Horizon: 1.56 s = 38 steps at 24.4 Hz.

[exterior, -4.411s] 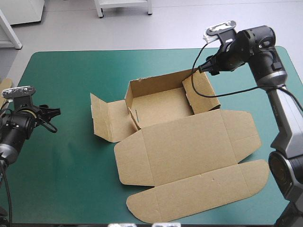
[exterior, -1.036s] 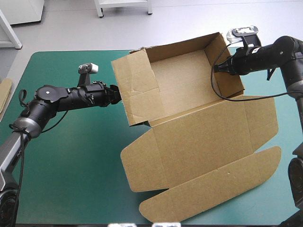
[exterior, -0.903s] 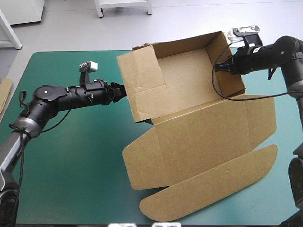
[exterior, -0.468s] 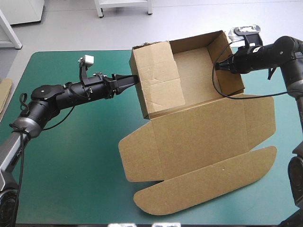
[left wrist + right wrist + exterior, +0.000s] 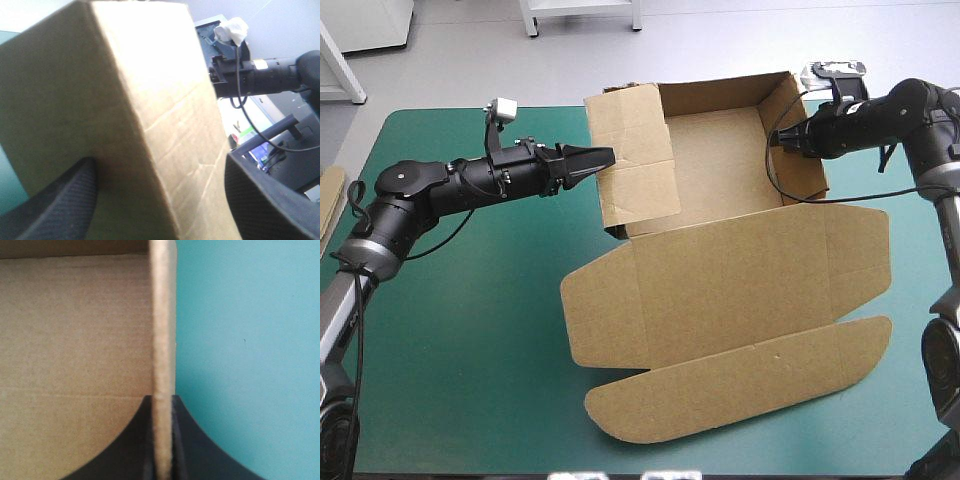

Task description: Fold the box

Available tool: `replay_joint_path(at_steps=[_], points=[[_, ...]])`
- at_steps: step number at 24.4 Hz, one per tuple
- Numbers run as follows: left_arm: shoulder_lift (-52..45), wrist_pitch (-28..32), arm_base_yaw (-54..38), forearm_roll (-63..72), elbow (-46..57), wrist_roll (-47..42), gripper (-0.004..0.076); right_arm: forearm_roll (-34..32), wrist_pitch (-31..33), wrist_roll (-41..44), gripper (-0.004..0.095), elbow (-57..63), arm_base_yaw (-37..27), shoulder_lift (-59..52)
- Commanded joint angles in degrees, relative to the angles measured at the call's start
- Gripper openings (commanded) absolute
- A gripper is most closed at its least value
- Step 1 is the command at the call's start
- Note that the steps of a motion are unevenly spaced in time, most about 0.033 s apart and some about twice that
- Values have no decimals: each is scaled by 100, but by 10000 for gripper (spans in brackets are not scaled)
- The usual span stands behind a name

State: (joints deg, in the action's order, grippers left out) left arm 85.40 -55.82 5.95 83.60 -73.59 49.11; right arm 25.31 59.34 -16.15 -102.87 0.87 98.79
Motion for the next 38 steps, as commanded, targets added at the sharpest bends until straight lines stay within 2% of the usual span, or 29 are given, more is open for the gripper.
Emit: replay_joint_path(at_steps=[1,3,4,6,9,11,13,19,26,33,35,38], points=[[-203,200,33,194,-199,-182,515,350,-330,215,-15,-165,-12,-240],[-203,351,62,31,-242,-298,515,329,-330,280,-5,-165,53,-199],[-190,577,163,-786,-405,-818,515,203,-343,386,2,-165,182,-167],[-53,596,345,-2075,-793,-1630,515,-246,-479,728,2,-165,446,-102],[119,605,512,-2832,-1309,-2180,515,-533,-640,1027,1,-165,722,-16],[328,478,655,-3527,-1752,-2707,515,-509,-729,1199,2,-165,779,45],[683,64,834,-4707,-2335,-3416,515,-497,-702,1296,2,-165,779,123],[1596,-897,1334,-6208,-3599,-4313,482,-523,-727,1396,2,-165,791,144],[1959,-992,1775,-7361,-3943,-4760,471,-571,-678,1496,1,-165,838,211],[1994,-1004,1846,-7857,-3956,-5019,383,-1025,-584,1654,2,-165,1064,389],[2020,-992,1846,-8012,-3956,-5097,333,-1342,-584,1760,1,-165,1217,447],[2114,-1014,1846,-8054,-3956,-5097,209,-1779,-557,1928,1,-165,1401,509]])
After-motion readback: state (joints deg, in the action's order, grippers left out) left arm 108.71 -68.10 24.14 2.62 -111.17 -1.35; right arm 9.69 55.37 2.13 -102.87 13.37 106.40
